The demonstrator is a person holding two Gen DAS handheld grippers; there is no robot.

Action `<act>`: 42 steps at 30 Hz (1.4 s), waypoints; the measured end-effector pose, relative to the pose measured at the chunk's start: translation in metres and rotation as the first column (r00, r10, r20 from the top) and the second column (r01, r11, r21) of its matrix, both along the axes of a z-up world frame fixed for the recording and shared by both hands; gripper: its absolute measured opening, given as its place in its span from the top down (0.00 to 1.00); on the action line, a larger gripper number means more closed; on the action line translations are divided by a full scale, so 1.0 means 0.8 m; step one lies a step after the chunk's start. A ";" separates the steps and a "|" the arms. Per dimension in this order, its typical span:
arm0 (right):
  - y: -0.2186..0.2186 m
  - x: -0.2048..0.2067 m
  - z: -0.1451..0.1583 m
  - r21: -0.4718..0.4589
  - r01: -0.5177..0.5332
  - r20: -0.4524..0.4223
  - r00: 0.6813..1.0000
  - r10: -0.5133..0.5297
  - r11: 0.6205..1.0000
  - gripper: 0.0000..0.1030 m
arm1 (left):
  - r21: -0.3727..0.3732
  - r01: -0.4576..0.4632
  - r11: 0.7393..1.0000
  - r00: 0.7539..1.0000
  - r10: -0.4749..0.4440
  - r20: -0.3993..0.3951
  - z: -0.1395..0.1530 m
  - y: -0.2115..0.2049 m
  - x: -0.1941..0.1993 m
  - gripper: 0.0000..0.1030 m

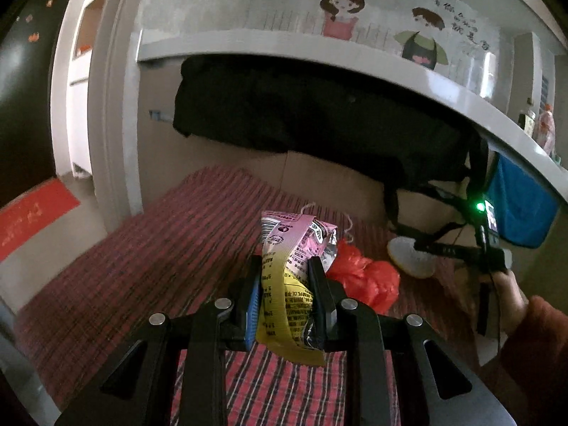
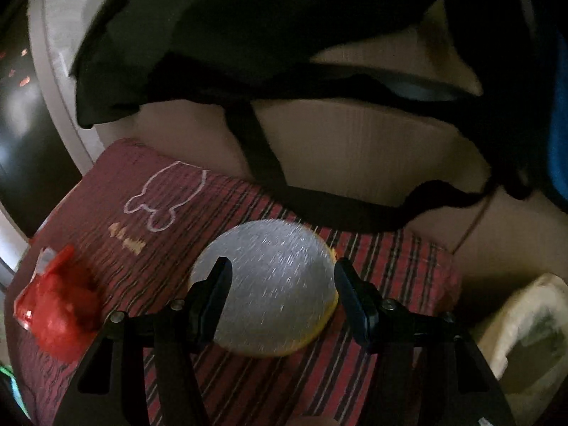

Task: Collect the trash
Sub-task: 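Grasp the round glittery coaster with the right tool while the left tool holds the wrapper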

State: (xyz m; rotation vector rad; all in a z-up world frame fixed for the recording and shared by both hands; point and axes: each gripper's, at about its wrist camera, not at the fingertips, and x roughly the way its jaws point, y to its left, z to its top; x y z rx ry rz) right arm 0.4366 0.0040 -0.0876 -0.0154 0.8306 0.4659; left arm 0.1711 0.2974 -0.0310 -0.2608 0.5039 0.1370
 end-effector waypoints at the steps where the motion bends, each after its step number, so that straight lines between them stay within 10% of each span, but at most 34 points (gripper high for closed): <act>1: 0.002 0.007 -0.004 0.005 -0.005 -0.018 1.000 0.005 1.000 0.45 | -0.010 -0.001 1.000 1.000 0.001 -0.004 -0.003 0.003 0.000 0.75; 23: 0.034 -0.106 -0.007 0.179 -0.263 -0.109 0.952 0.284 0.948 0.43 | -0.053 0.018 0.998 1.000 -0.019 -0.008 0.024 -0.010 -0.034 0.75; 29: 0.040 -0.145 0.008 0.070 -0.303 -0.019 0.952 0.305 0.950 0.43 | -0.029 -0.018 0.999 1.000 0.018 -0.010 0.047 -0.011 -0.067 0.75; 37: 0.053 -0.097 -0.005 -0.059 -0.169 0.024 0.985 0.171 0.984 0.44 | -0.035 -0.135 0.990 0.991 0.135 0.002 0.079 0.016 -0.115 0.75; 42: 0.045 -0.067 -0.024 0.077 -0.184 -0.061 0.980 0.189 0.980 0.39 | -0.092 -0.163 0.982 0.987 0.163 -0.007 0.064 0.034 -0.104 0.75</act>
